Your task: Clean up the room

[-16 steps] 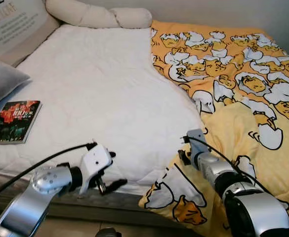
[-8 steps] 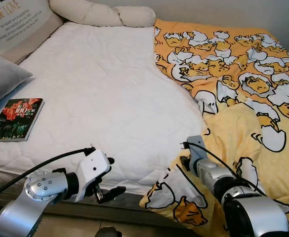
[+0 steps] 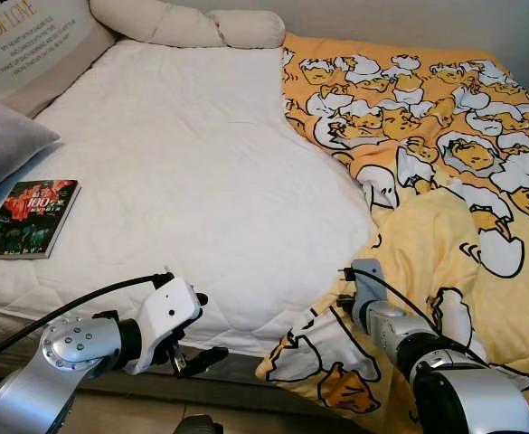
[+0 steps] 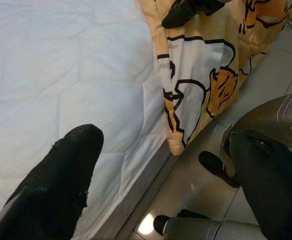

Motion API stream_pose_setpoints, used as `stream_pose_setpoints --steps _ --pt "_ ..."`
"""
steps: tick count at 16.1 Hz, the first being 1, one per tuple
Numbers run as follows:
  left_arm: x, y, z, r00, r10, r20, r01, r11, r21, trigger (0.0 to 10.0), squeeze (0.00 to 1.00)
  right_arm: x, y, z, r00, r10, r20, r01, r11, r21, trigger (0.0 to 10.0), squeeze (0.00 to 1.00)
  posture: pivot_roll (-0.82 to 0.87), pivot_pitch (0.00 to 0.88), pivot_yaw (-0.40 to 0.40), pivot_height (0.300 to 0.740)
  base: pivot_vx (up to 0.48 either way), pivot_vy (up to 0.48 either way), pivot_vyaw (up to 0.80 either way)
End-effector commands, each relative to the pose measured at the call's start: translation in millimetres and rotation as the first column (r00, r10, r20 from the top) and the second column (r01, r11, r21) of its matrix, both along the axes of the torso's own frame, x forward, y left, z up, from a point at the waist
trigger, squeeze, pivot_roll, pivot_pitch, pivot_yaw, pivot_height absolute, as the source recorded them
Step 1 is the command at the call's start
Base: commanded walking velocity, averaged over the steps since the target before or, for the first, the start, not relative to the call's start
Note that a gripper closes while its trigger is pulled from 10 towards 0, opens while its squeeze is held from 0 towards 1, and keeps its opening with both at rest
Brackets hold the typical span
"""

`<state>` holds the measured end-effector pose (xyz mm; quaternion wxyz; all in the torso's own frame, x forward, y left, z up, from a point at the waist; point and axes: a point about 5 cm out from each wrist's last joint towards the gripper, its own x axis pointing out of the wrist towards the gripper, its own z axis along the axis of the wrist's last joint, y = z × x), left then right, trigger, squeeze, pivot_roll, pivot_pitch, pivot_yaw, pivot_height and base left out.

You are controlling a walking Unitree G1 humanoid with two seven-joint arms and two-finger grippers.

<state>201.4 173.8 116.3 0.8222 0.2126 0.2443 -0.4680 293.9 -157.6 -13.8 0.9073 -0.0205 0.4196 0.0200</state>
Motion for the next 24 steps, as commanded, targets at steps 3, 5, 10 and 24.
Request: stream_pose_setpoints --steps 3,5,10,24 --pt "1.3 -4.7 -1 1.000 0.007 0.000 -0.007 1.000 -0.018 10.0 0.00 -5.7 -6.0 -5 0.999 -0.033 -0.022 0.034 0.999 0.031 0.0 0.00 0.22 0.000 -0.035 0.740 0.000 0.000 0.00" --pt "3.6 -9.0 -4 1.000 0.017 -0.001 -0.017 0.999 -0.038 10.0 0.00 -3.4 -4.1 -3 1.000 -0.018 -0.011 0.019 0.998 0.064 0.0 0.00 0.20 0.000 -0.031 0.740 0.000 0.000 0.00" --pt "28.4 -16.2 -7 0.999 0.001 0.034 0.001 0.999 -0.048 10.0 0.00 6.0 17.5 15 0.922 0.371 0.109 -0.387 0.883 0.267 0.0 0.00 0.10 0.000 0.021 0.740 0.000 0.000 0.00" --pt "51.0 -26.9 -13 0.995 -0.087 0.057 0.089 0.995 -0.038 10.0 0.00 -34.0 -18.8 36 0.655 0.741 0.146 -0.750 0.616 0.240 10.0 1.00 0.03 0.000 0.066 0.740 0.000 0.000 0.00"
